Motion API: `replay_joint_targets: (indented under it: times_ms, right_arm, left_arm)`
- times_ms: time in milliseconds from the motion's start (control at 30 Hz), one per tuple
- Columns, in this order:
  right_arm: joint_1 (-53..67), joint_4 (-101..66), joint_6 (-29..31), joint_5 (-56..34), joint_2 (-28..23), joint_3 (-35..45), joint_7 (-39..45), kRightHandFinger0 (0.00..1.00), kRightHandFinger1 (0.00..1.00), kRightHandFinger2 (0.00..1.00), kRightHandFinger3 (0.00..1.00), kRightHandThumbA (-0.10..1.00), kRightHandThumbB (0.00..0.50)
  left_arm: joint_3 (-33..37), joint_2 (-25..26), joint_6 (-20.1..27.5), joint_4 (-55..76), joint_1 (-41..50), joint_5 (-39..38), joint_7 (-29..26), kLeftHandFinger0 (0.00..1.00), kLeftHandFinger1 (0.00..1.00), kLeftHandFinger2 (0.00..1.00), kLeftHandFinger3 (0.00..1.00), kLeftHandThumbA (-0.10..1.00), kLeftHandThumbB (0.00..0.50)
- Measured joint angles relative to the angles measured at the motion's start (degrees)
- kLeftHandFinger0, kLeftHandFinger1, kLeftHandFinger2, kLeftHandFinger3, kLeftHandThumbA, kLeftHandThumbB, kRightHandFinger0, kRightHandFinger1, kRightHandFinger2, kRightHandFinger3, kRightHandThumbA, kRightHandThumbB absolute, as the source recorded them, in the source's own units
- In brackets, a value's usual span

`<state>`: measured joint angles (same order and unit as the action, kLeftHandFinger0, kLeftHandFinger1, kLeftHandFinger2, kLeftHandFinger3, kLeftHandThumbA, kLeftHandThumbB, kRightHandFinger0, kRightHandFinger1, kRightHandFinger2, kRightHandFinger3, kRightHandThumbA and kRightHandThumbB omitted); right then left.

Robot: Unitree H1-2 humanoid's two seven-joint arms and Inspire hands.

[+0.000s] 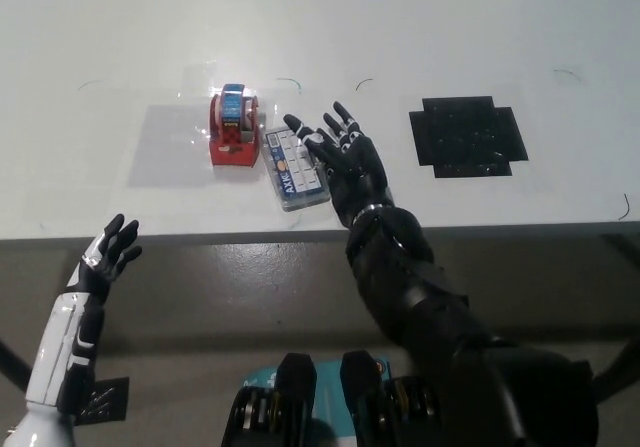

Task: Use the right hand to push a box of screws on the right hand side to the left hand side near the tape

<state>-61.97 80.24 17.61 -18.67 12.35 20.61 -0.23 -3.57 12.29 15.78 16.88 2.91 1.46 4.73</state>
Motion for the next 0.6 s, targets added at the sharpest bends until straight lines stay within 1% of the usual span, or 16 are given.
replay_joint_targets:
  times_ms: [67, 133, 233, 267, 300, 333, 367, 467, 533, 567, 600]
  right_arm:
    - [-0.02, 0.0, 0.05, 0.02, -0.01, -0.18, -0.17, 1.0, 1.0, 1.0, 1.0, 1.0, 0.205]
    - [-0.02, 0.0, 0.26, 0.25, -0.03, -0.7, -0.39, 1.0, 1.0, 1.0, 1.0, 1.0, 0.202]
    - [-0.01, 0.01, 0.69, 0.7, -0.13, -1.56, -1.0, 1.0, 1.0, 1.0, 1.0, 1.0, 0.212]
    - [-0.01, 0.03, 0.91, 1.03, -0.21, -2.28, -1.41, 1.0, 1.0, 1.0, 1.0, 1.0, 0.227]
    - [0.0, 0.04, 1.11, 1.42, -0.32, -3.03, -1.85, 1.0, 1.0, 1.0, 1.0, 1.0, 0.263]
    - [0.01, 0.04, 1.26, 1.68, -0.47, -3.61, -2.23, 1.0, 1.0, 1.0, 1.0, 1.0, 0.267]
    - [0.03, 0.03, 1.46, 1.95, -0.66, -4.12, -2.6, 1.0, 1.0, 1.0, 1.0, 1.0, 0.268]
    - [0.09, -0.06, 2.26, 3.16, -1.69, -6.14, -4.17, 1.0, 1.0, 1.0, 1.0, 1.0, 0.249]
    - [0.16, -0.44, 2.84, 4.44, -2.79, -8.13, -5.48, 1.0, 1.0, 1.0, 1.0, 1.0, 0.237]
    - [0.25, -0.9, 3.31, 5.52, -3.52, -9.73, -6.43, 1.0, 1.0, 1.0, 1.0, 1.0, 0.238]
    - [0.42, -1.55, 3.75, 6.72, -4.48, -11.6, -7.61, 1.0, 1.0, 1.0, 1.0, 1.0, 0.253]
  left_arm:
    - [-0.02, 0.0, 0.0, 0.07, 0.0, 0.0, 0.0, 1.0, 1.0, 1.0, 1.0, 1.0, 0.041]
    - [-0.06, 0.0, 0.0, 0.15, 0.0, -0.01, 0.0, 1.0, 1.0, 1.0, 1.0, 1.0, 0.045]
    - [-0.11, 0.01, -0.01, 0.52, 0.0, -0.01, 0.0, 1.0, 1.0, 1.0, 1.0, 1.0, 0.05]
    - [-0.11, 0.01, -0.02, 0.62, -0.01, -0.03, 0.0, 1.0, 1.0, 1.0, 1.0, 1.0, 0.053]
    - [-0.11, 0.02, -0.02, 0.66, -0.01, -0.04, 0.0, 1.0, 1.0, 1.0, 1.0, 1.0, 0.051]
    - [-0.1, 0.03, -0.02, 0.68, 0.01, -0.05, 0.01, 1.0, 1.0, 1.0, 1.0, 1.0, 0.05]
    - [-0.1, 0.04, -0.02, 0.68, 0.01, -0.06, 0.01, 1.0, 1.0, 1.0, 1.0, 1.0, 0.05]
    - [-0.13, 0.07, -0.02, 0.68, 0.02, -0.08, 0.01, 1.0, 1.0, 1.0, 1.0, 1.0, 0.053]
    - [-0.16, 0.07, -0.03, 0.69, 0.02, -0.08, 0.01, 1.0, 1.0, 1.0, 1.0, 1.0, 0.047]
    - [-0.17, 0.1, -0.03, 0.69, 0.02, -0.07, 0.01, 1.0, 1.0, 1.0, 1.0, 1.0, 0.047]
    - [-0.19, 0.12, -0.03, 0.69, 0.02, -0.07, 0.01, 1.0, 1.0, 1.0, 1.0, 1.0, 0.047]
